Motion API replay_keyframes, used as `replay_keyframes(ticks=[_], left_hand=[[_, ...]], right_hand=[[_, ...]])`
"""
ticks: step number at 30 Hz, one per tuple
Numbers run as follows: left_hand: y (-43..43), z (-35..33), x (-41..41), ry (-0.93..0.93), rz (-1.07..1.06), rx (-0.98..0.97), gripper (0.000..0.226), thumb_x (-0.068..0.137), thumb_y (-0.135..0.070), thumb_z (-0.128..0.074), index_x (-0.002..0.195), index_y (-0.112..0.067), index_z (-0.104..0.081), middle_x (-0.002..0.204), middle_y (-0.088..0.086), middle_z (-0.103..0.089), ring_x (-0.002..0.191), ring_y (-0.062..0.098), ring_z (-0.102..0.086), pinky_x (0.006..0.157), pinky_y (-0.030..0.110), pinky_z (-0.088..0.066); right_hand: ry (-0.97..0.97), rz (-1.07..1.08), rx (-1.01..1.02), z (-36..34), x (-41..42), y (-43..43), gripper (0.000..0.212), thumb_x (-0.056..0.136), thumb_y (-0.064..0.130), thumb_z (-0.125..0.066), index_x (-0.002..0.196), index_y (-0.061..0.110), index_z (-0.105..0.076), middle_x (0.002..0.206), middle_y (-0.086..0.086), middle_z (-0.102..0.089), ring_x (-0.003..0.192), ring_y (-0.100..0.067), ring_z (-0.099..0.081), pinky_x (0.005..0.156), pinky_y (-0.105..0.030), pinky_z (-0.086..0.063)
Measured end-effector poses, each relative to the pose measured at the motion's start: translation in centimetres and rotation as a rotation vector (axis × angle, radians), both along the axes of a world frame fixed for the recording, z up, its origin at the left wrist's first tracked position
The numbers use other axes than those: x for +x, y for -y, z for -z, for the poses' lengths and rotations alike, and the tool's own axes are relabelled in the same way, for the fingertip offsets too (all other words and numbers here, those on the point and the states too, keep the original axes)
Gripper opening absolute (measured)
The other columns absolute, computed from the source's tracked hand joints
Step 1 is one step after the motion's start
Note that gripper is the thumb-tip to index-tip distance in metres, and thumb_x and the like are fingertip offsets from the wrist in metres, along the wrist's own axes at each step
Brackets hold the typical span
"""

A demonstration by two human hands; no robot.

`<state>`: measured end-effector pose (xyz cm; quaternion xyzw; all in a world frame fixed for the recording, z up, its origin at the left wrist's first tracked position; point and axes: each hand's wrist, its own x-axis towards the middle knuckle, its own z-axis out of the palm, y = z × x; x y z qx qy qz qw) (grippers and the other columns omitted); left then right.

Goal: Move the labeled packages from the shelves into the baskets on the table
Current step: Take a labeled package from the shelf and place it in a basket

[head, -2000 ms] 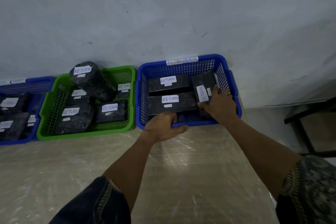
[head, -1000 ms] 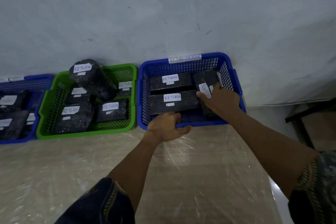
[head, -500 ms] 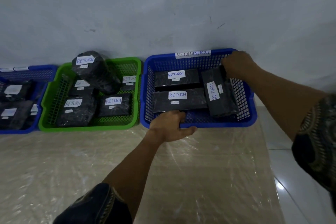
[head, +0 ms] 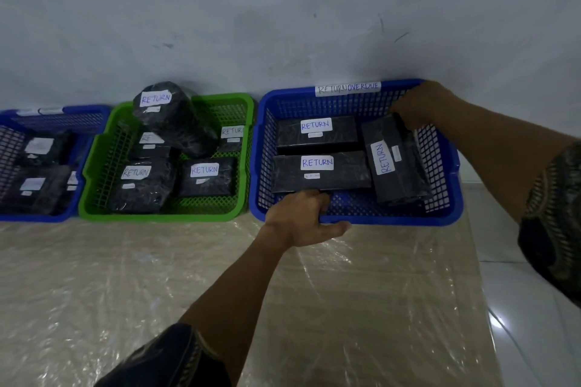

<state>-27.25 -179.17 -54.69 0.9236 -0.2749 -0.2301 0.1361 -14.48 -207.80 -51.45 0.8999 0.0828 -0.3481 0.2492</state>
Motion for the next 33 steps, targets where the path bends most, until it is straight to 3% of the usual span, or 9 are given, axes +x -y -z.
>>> replay_keyframes(ticks=[3,5,15,19,24,27,30,33], left_hand=[[0.0,0.0,0.0,0.01,-0.007,-0.013,0.055,0.069,-0.081,-0.041,0.072,-0.026,-0.045,0.079,-0.009,-0.05,0.073,0.014,-0.053,0.07,0.04,-0.054],[0.0,0.1,0.0,0.01,-0.009,-0.011,0.057,0.068,-0.082,-0.039,0.071,-0.026,-0.046,0.08,-0.009,-0.05,0.073,0.014,-0.053,0.07,0.04,-0.054],[0.0,-0.1,0.0,-0.012,-0.005,-0.001,0.053,0.075,-0.075,-0.049,0.074,-0.023,-0.049,0.082,-0.007,-0.052,0.074,0.014,-0.052,0.072,0.039,-0.054],[0.1,-0.3,0.0,-0.01,-0.002,0.014,0.054,0.076,-0.075,-0.049,0.074,-0.022,-0.051,0.083,-0.006,-0.054,0.075,0.014,-0.054,0.072,0.037,-0.053],[0.1,-0.3,0.0,-0.004,0.006,0.013,0.051,0.077,-0.073,-0.05,0.074,-0.022,-0.05,0.084,-0.005,-0.055,0.076,0.014,-0.054,0.07,0.034,-0.05],[0.1,-0.3,0.0,0.0,0.014,0.017,0.052,0.078,-0.073,-0.05,0.074,-0.022,-0.05,0.084,-0.004,-0.055,0.076,0.015,-0.054,0.071,0.034,-0.05],[0.1,-0.2,0.0,-0.007,0.001,0.021,0.054,0.076,-0.076,-0.048,0.074,-0.022,-0.049,0.084,-0.005,-0.053,0.077,0.016,-0.053,0.071,0.035,-0.051],[0.0,-0.3,0.0,-0.006,0.006,0.024,0.052,0.076,-0.075,-0.049,0.073,-0.023,-0.048,0.083,-0.006,-0.052,0.076,0.015,-0.052,0.071,0.036,-0.051]], right_hand=[[0.02,-0.004,0.007,-0.1,0.3,-0.1,0.048,0.09,0.031,-0.056,0.137,0.022,-0.048,0.115,0.001,-0.06,0.096,-0.014,-0.058,0.077,-0.026,-0.052],[0.035,-0.032,0.011,-0.3,0.2,-0.1,0.05,0.088,0.034,-0.06,0.136,0.023,-0.049,0.114,0.002,-0.06,0.098,-0.014,-0.06,0.073,-0.027,-0.052],[0.116,-0.32,-0.01,-0.5,-0.8,0.5,0.064,0.087,0.04,-0.06,0.145,0.035,-0.032,0.129,-0.001,-0.054,0.114,-0.019,-0.055,0.085,-0.034,-0.054],[0.05,-0.246,0.003,-1.6,-0.9,0.5,0.074,0.085,0.04,-0.063,0.147,0.032,-0.025,0.132,-0.002,-0.053,0.118,-0.02,-0.053,0.09,-0.037,-0.052],[0.015,-0.207,-0.005,-3.0,-0.8,0.2,0.066,0.09,0.04,-0.056,0.147,0.026,-0.025,0.132,-0.002,-0.055,0.114,-0.019,-0.056,0.102,-0.033,-0.042],[-0.019,-0.182,0.023,-3.2,-0.8,0.2,0.066,0.091,0.044,-0.054,0.148,0.027,-0.025,0.135,-0.001,-0.054,0.115,-0.018,-0.055,0.099,-0.031,-0.044],[-0.033,-0.128,0.051,-2.8,-0.5,0.6,0.064,0.089,0.05,-0.055,0.145,0.024,-0.037,0.13,-0.001,-0.057,0.112,-0.018,-0.055,0.094,-0.031,-0.048],[-0.016,-0.074,0.073,-3.0,-0.6,0.4,0.07,0.088,0.049,-0.058,0.148,0.028,-0.029,0.136,-0.001,-0.052,0.118,-0.019,-0.051,0.095,-0.031,-0.046]])
